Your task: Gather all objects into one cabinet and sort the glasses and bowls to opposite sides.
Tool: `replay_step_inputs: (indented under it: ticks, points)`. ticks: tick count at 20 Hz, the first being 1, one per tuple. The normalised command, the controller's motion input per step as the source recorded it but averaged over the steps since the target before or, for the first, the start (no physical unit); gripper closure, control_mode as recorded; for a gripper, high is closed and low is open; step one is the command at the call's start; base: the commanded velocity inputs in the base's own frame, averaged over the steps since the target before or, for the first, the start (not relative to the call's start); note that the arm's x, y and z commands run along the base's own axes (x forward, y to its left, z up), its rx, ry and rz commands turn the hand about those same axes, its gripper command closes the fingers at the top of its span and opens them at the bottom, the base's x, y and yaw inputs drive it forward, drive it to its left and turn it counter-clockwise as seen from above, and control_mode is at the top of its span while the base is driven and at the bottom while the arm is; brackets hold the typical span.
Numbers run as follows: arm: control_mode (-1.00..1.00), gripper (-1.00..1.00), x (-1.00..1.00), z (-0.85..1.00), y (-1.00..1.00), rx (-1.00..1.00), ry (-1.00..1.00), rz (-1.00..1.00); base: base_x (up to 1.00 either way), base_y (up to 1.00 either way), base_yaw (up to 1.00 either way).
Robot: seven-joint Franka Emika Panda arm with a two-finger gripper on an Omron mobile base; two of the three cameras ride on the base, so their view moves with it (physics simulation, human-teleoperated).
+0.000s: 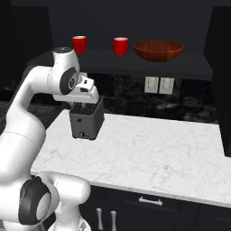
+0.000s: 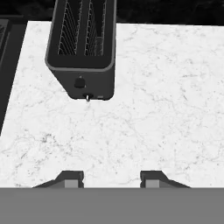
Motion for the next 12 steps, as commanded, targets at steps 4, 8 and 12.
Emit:
replay_step_inputs:
  ticks: [4, 8, 12]
  points:
    - [-1.00, -1.00, -0.28, 0.01, 0.00, 0.00, -0.20, 0.00, 0.00, 0.00, 0.00]
    - [-1.00, -1.00, -0.49, 0.15, 0.19, -0.01, -0.43, 0.08, 0.00, 0.00, 0.00]
    - [-1.00, -1.00, -0.49, 0.52, 0.00, 0.00, -0.38, 0.03, 0.00, 0.00, 0.00]
